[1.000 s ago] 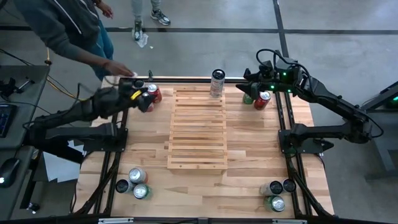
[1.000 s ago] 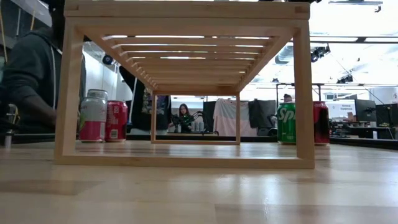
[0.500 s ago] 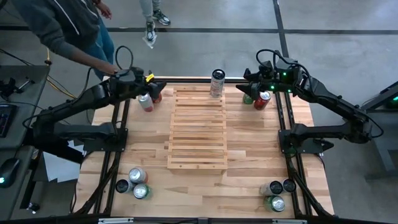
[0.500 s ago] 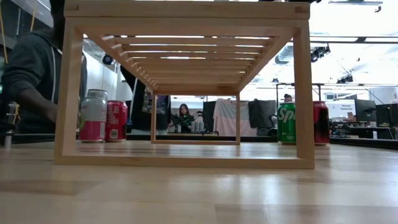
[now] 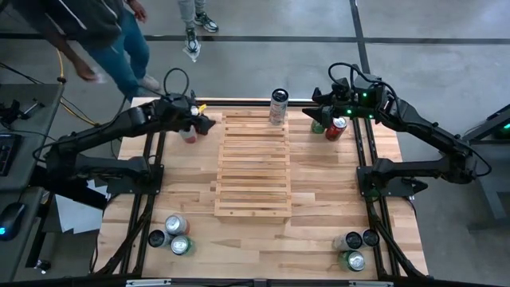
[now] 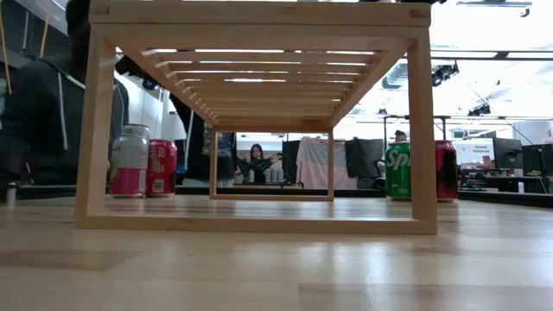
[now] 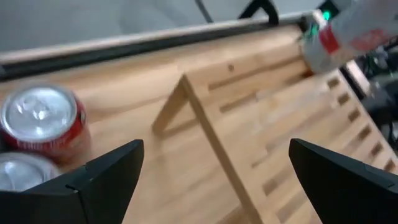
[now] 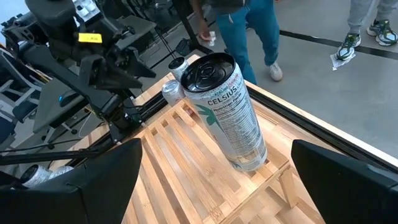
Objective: Place canned beverage on shelf
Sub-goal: Put the white pink soda can on the shelf
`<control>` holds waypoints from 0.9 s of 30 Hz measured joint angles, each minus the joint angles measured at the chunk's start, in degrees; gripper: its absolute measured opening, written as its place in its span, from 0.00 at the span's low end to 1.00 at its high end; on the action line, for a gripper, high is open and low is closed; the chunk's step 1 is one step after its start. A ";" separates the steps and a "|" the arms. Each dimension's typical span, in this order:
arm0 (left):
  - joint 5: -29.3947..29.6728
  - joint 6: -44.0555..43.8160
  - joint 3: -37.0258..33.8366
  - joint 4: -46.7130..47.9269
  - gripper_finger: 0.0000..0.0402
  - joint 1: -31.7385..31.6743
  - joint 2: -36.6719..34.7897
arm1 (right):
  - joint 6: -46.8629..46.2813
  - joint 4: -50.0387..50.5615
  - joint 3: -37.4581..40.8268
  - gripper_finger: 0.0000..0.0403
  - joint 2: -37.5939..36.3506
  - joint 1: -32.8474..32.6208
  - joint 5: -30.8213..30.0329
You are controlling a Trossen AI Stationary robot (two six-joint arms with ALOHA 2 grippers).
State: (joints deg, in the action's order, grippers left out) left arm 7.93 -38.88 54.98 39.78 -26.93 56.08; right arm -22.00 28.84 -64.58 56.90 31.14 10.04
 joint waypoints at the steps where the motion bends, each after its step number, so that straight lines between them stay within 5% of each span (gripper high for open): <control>1: -0.41 -0.30 0.00 0.81 0.98 -0.41 -0.39 | 0.00 0.00 0.00 0.99 0.00 0.00 0.00; 10: 7.68 -5.91 0.00 8.12 0.98 -5.87 -2.36 | -0.02 0.00 0.00 0.99 0.00 0.00 0.00; 27: 19.92 -6.07 0.00 11.14 0.98 -16.96 6.97 | -0.04 0.01 0.00 0.99 0.00 0.00 -0.02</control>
State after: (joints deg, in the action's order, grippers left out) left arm 27.85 -44.95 54.98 50.92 -43.89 63.05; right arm -22.04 28.85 -64.58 56.90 31.14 10.02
